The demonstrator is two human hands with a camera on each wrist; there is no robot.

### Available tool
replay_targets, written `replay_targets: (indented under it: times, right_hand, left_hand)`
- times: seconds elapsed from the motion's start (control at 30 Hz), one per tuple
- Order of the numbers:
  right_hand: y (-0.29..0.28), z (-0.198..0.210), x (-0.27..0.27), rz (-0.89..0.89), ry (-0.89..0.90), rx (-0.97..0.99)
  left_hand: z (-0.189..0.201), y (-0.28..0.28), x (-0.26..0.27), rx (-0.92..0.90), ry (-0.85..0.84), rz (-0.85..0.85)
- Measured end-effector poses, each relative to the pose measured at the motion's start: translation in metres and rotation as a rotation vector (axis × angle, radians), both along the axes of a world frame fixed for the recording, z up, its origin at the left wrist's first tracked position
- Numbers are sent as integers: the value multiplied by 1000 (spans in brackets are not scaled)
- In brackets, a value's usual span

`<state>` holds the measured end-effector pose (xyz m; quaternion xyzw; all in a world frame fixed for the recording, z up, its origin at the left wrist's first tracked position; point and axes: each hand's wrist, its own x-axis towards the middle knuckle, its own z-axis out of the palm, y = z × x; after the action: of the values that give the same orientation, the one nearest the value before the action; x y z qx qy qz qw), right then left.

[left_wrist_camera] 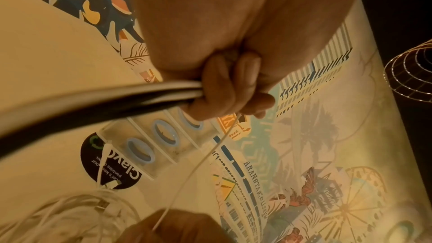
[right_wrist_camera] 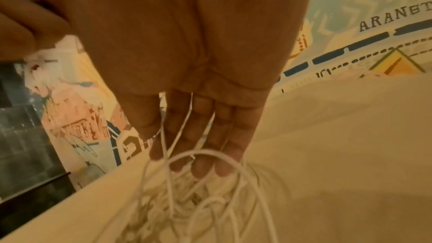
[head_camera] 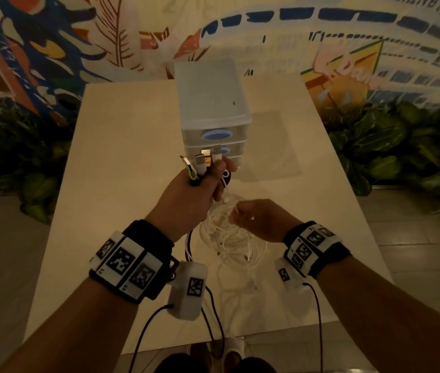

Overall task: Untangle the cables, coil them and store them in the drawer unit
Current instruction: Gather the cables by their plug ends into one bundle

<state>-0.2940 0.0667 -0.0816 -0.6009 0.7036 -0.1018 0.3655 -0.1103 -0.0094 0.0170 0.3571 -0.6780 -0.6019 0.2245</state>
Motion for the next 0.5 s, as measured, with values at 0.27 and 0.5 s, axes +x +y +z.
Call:
replay_targets:
  times: [0.27, 0.5]
  right_hand:
    - [5, -24, -19, -376, -467, -24]
    - [0, -17, -31, -475, -631, -199]
  left_hand:
    - [-26, -8, 13, -6, -286, -49]
    - [-64, -13, 14, 31, -356, -87]
